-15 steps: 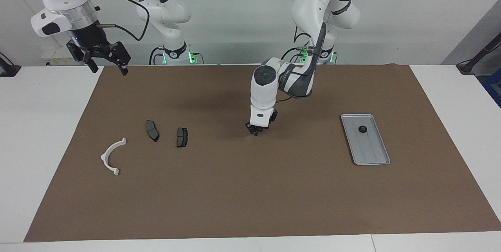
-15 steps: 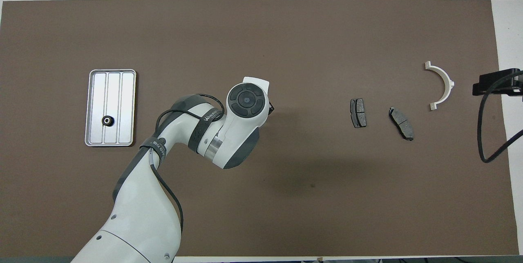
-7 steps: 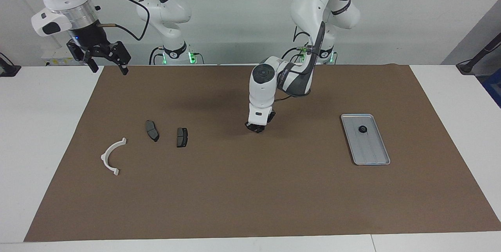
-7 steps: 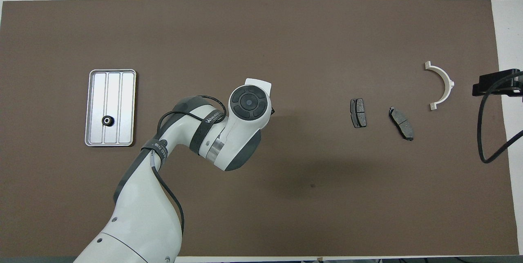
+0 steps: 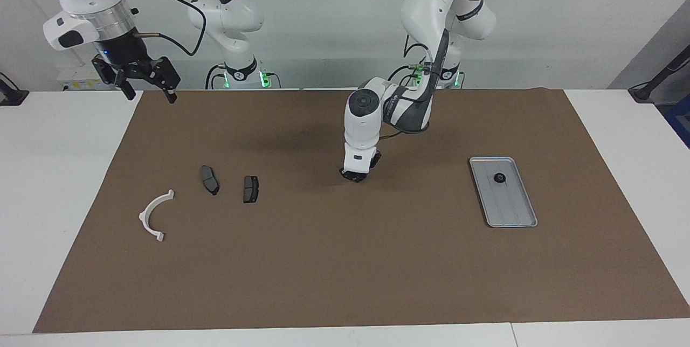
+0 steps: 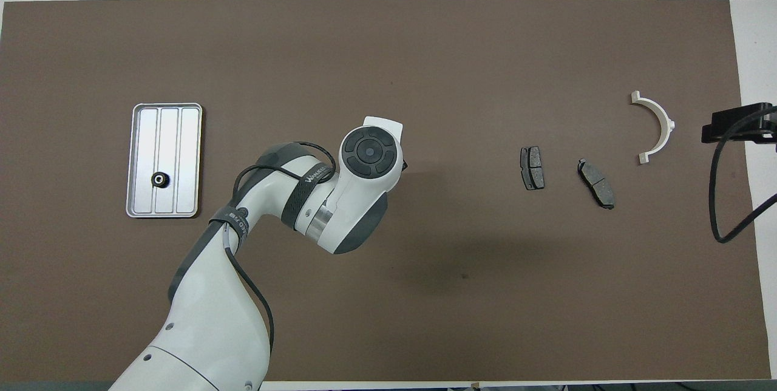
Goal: Pick bearing gear from pile to tray
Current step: 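Grasp the second gear with the left gripper and lift it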
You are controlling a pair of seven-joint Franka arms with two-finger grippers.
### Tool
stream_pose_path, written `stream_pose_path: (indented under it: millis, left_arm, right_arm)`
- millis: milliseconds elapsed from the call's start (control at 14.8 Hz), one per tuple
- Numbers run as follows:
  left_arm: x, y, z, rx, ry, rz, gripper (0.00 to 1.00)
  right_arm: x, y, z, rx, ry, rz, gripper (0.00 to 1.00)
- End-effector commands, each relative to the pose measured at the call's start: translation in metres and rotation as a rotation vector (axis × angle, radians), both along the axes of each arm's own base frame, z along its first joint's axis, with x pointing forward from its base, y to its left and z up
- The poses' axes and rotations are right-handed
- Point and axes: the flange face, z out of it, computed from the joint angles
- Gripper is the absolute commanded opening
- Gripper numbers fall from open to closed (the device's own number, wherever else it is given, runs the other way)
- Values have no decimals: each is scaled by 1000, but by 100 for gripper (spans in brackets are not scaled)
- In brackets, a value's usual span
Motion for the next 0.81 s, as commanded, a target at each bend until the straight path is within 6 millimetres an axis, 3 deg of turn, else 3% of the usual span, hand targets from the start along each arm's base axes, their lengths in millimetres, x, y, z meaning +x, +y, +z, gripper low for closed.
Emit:
stream_pose_path:
  millis: [0,136,746]
  left_arm:
    - [16,60,37,6,11,-19,0]
    - [34,118,50,-7,17,-43,0]
    - [64,283,35,-31,65,-193,0]
  right_arm:
    - [-4,-5,0,-7,11,18,100]
    - [-5,-5,-1,-7,15,17,100]
    - [-5,2,0,-8,15,21,100]
